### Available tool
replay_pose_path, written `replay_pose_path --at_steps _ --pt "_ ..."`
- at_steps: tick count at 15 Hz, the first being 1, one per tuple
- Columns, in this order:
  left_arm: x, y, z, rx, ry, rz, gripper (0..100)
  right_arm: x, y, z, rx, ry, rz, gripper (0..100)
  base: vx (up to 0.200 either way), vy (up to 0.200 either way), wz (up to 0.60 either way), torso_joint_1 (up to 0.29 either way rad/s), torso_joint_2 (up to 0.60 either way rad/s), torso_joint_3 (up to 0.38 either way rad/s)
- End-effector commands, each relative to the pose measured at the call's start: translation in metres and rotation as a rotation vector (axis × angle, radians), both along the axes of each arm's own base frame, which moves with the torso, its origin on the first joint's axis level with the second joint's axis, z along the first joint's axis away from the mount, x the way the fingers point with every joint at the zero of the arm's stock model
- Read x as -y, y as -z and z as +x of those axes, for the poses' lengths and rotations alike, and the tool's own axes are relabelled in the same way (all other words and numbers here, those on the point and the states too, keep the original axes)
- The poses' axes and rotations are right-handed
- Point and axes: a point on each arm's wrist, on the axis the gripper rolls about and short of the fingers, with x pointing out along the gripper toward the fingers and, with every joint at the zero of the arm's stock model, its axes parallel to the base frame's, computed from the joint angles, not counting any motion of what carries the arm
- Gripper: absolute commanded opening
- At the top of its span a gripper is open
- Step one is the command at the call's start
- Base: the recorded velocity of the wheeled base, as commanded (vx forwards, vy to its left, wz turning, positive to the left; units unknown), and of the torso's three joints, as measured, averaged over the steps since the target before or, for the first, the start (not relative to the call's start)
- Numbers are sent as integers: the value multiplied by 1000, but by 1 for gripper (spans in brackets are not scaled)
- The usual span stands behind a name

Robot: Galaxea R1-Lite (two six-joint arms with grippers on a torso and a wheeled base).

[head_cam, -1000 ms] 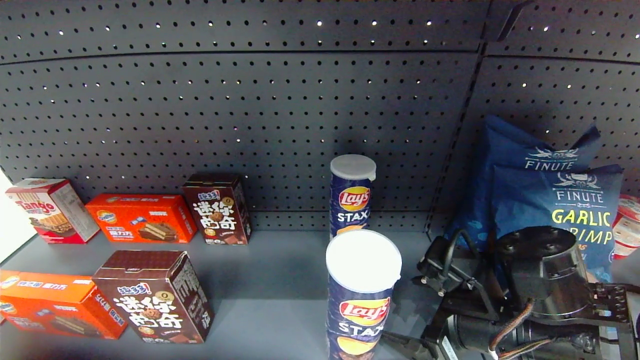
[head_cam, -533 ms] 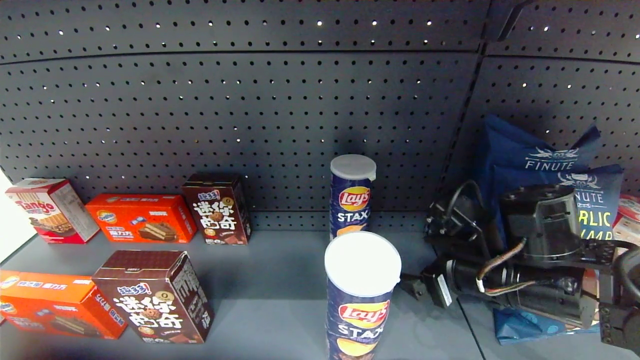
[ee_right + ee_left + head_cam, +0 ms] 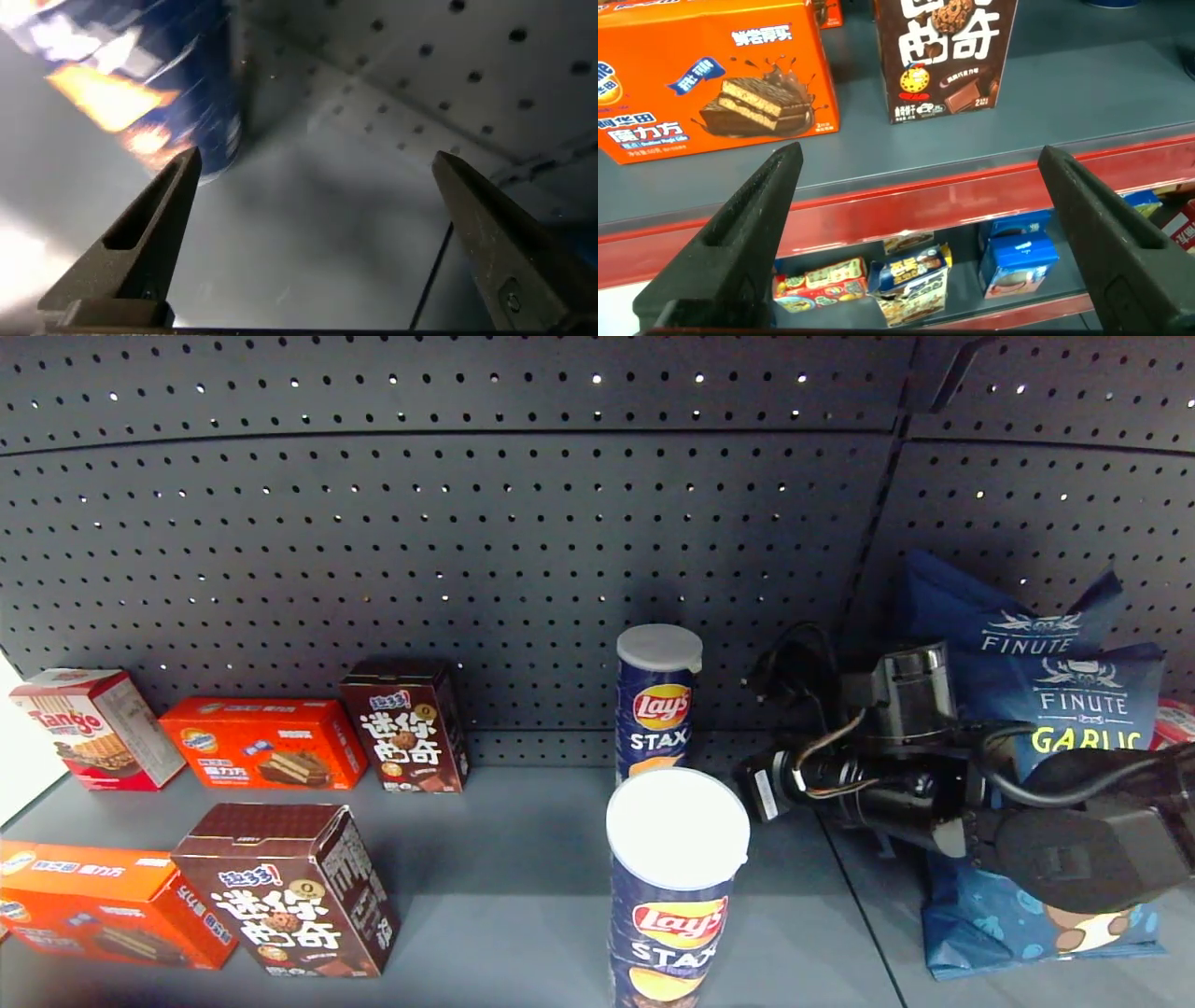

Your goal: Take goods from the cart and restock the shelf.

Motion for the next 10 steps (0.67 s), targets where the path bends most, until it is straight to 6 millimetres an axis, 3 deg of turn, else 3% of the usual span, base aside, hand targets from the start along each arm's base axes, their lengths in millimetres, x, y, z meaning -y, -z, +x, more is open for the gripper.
replay_pose_path --at_steps 1,10 --pt "0 0 0 -1 0 -1 100 -3 11 14 -20 18 -15 100 0 0 0 0 0 0" --pt "0 0 0 -3 1 -2 100 1 10 20 -16 32 -9 100 0 0 0 0 0 0"
